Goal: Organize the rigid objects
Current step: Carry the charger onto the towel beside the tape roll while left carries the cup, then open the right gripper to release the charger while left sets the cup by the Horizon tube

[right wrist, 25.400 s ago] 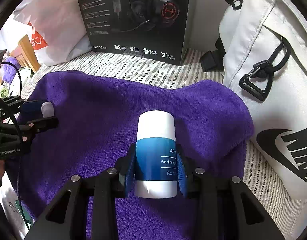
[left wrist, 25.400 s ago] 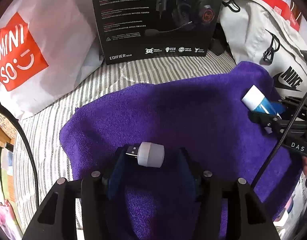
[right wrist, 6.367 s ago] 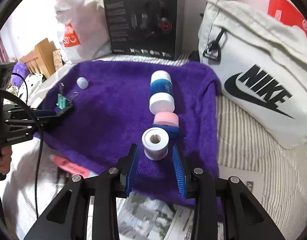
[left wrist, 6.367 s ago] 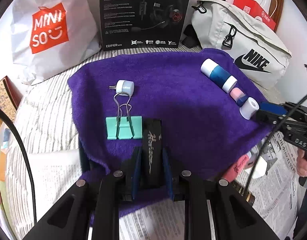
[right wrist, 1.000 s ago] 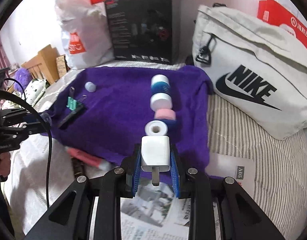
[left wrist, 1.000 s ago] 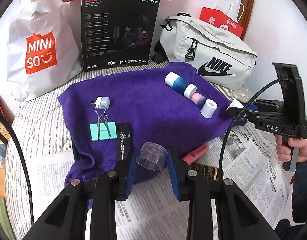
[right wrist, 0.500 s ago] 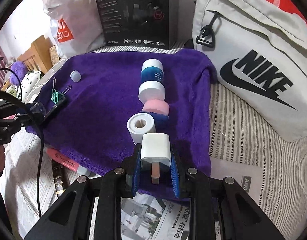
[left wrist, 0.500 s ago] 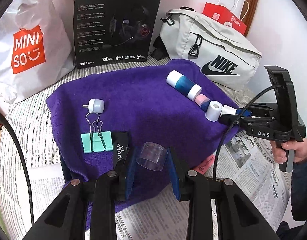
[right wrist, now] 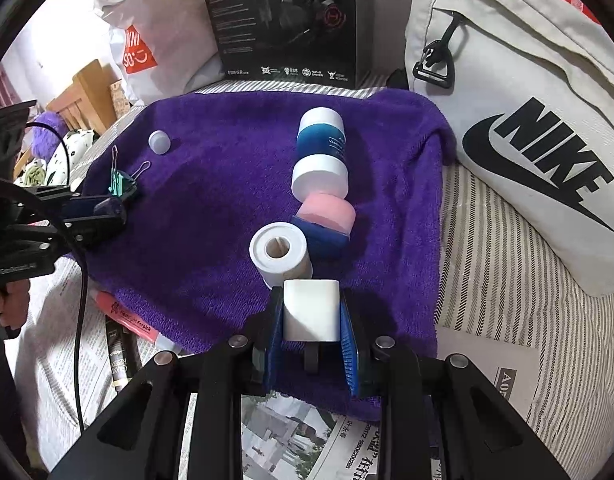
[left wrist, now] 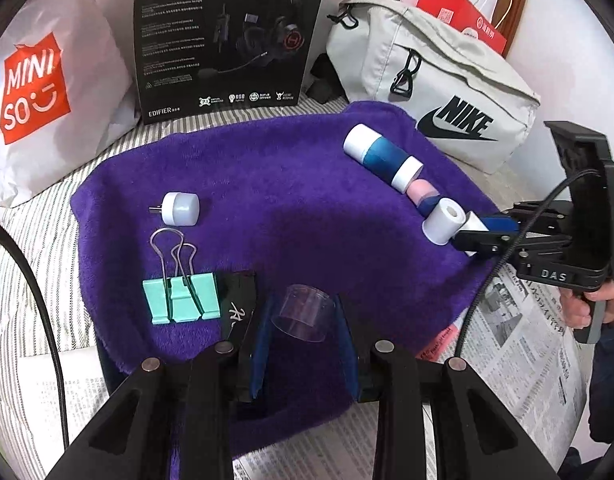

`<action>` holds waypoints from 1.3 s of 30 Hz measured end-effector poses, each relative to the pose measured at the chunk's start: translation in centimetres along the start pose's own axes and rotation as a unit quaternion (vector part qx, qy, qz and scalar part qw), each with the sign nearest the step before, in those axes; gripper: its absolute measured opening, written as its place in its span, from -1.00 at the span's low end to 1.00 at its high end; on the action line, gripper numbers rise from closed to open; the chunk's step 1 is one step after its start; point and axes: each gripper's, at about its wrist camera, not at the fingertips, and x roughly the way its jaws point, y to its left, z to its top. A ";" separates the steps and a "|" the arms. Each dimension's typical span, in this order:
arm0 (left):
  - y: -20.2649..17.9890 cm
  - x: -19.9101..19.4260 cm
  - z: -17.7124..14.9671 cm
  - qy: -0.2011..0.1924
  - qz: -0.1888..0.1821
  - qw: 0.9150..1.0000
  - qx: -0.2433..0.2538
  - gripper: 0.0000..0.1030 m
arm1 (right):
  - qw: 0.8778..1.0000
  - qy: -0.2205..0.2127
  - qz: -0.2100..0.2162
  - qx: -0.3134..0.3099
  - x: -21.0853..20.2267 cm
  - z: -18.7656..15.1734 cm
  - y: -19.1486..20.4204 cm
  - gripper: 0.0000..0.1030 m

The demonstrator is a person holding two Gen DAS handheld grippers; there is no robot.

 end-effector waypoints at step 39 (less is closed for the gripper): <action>-2.1 -3.6 -2.1 -0.002 0.057 0.998 -0.006 0.01 | 0.998 -0.063 0.022 -0.021 -7.3 -5.5 4.0 -0.30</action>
